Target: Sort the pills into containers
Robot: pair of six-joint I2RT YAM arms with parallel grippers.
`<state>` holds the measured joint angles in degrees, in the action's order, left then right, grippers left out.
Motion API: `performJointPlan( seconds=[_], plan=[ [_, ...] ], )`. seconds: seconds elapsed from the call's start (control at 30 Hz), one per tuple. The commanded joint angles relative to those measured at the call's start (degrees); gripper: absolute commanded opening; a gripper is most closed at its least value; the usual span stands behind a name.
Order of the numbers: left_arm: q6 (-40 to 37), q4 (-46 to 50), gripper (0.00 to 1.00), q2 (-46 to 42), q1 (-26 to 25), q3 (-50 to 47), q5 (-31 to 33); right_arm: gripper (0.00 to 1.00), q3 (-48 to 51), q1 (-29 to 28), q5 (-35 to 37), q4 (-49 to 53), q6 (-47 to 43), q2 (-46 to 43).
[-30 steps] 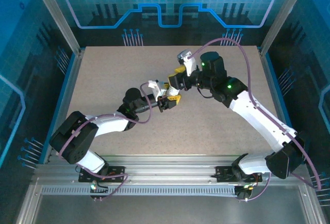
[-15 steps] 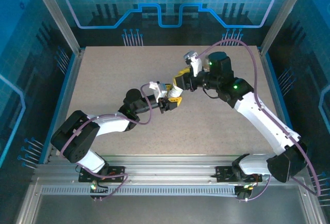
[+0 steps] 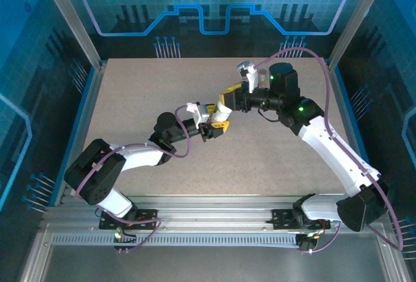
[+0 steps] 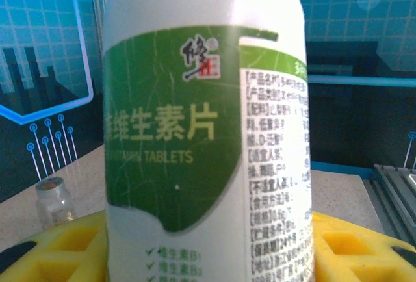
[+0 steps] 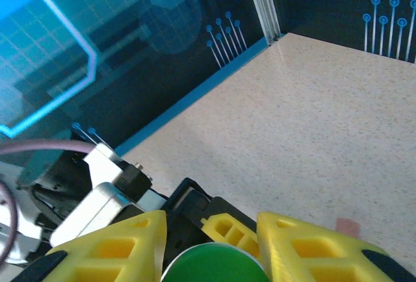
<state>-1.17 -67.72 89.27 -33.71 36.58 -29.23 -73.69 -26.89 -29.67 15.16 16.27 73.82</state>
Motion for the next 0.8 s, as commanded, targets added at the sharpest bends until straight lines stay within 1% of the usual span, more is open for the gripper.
performJointPlan(
  seconds=[0.0,0.17,0.2,0.27,0.33,0.47,0.53,0.63,0.73,0.77],
  plan=[
    [-1.3,0.0,0.24,1.0,-0.2,0.3,-1.0,0.00,0.0,0.2,-5.6,-6.7,7.3,-1.7],
    [-1.5,0.0,0.24,1.2,-0.3,0.3,-0.9,0.00,-0.6,0.1,-4.3,-6.2,8.2,-1.8],
    [-1.6,-0.1,0.24,1.2,-0.3,0.2,-0.8,0.07,-0.5,0.1,-3.8,-6.2,8.5,-1.8],
    [-1.8,-0.8,0.24,1.3,-0.3,-0.2,-0.9,0.29,-0.2,0.3,-2.2,-5.9,9.0,-2.0],
    [-1.8,-2.0,0.24,1.4,-0.3,-0.7,-0.8,0.39,0.2,0.4,-0.1,-5.7,8.8,-2.5],
    [-1.4,-3.0,0.24,1.6,-0.3,-1.2,-1.0,0.54,0.3,0.9,5.2,-3.8,6.9,-4.0],
    [-1.4,-3.3,0.24,1.5,-0.3,-1.4,-1.0,0.58,0.0,1.0,6.9,-2.4,5.3,-4.6],
    [-1.4,-3.3,0.24,1.2,-0.3,-1.6,-0.3,0.58,-1.4,0.7,9.6,1.7,1.2,-5.1],
    [-1.5,-3.1,0.23,1.1,-0.3,-1.5,0.9,0.61,-2.6,-0.2,8.9,5.8,-5.2,-5.1],
    [-1.5,-3.2,0.23,1.2,-0.3,-1.4,1.2,0.62,-3.1,-0.9,10.0,7.6,-7.7,-4.9]
  ],
)
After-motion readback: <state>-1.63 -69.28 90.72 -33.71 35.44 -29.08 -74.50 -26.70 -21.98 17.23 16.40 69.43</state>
